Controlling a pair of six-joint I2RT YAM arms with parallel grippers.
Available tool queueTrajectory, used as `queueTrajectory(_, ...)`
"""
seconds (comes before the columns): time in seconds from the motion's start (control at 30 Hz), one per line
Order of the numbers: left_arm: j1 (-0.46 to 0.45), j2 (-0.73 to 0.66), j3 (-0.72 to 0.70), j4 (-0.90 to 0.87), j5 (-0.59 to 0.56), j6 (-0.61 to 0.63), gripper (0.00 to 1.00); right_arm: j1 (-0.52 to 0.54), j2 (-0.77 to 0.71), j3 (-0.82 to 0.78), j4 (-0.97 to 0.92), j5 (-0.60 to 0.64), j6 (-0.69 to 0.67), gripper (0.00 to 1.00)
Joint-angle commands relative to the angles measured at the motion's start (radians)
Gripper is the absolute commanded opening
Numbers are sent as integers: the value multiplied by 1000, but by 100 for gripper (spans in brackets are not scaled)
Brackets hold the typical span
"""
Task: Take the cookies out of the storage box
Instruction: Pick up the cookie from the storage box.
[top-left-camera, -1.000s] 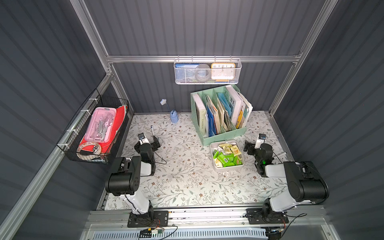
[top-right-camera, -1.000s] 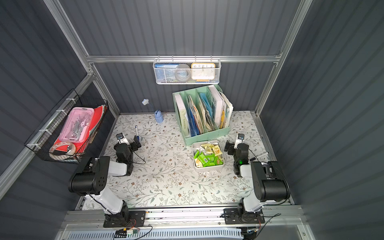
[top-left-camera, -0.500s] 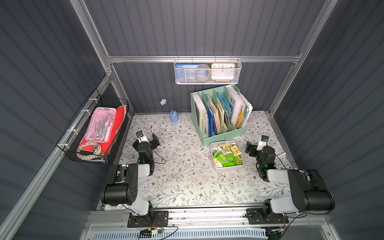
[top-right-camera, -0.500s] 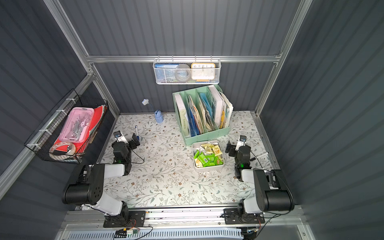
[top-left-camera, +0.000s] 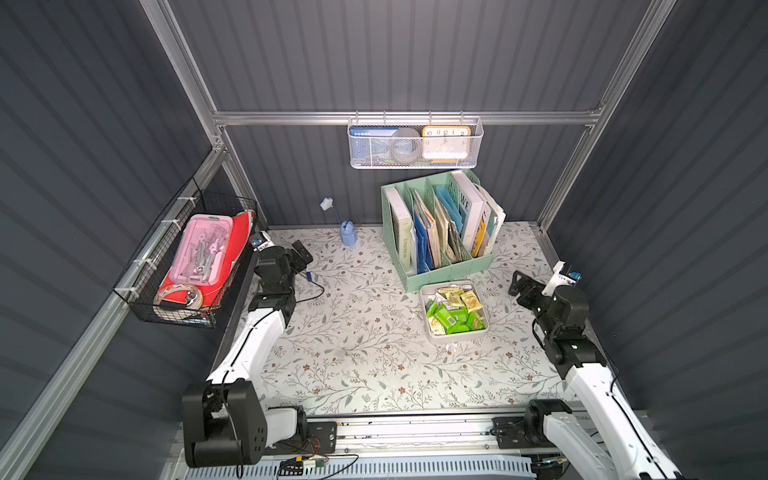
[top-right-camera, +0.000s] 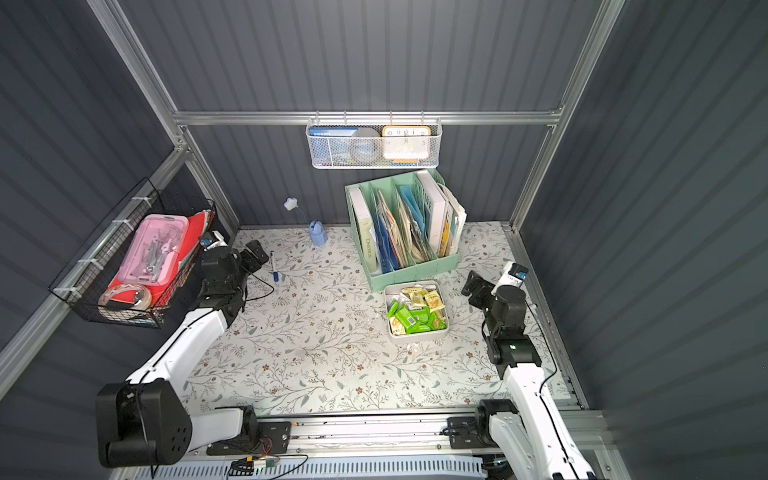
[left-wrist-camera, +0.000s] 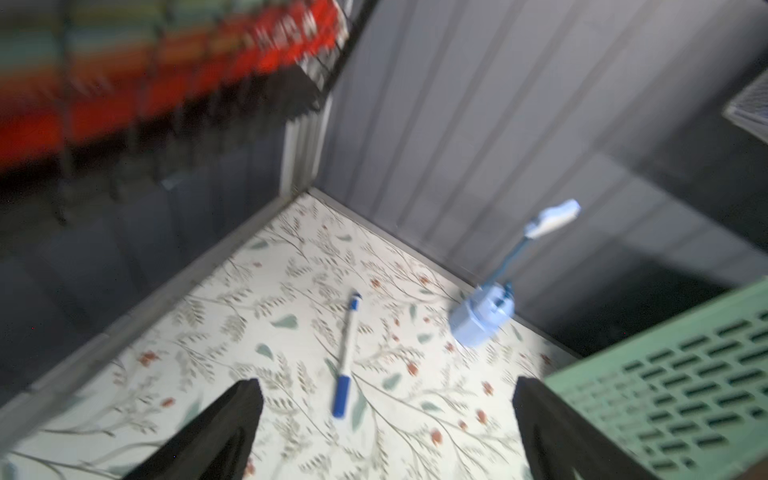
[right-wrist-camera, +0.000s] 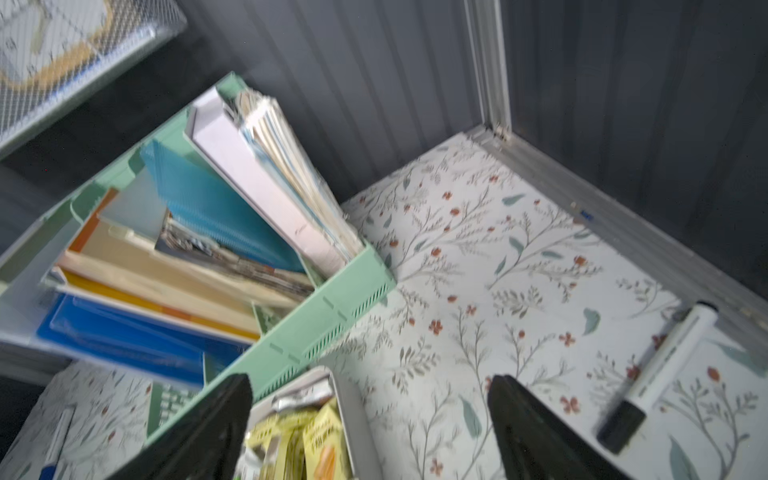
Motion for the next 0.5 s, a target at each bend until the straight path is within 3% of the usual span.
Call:
queueTrajectory(0.0,-10,-53,-49,-124,211,-214,99,3,9,51,-329,-170,42,91)
queueTrajectory(0.2,-133,-128,-68,-208,225,-339,99,116,73,186,-512,-208,-61,85)
queueTrajectory(0.47,-146,-181,-67,-316,205,-426,99,457,414,475,-769,-10,-240,86)
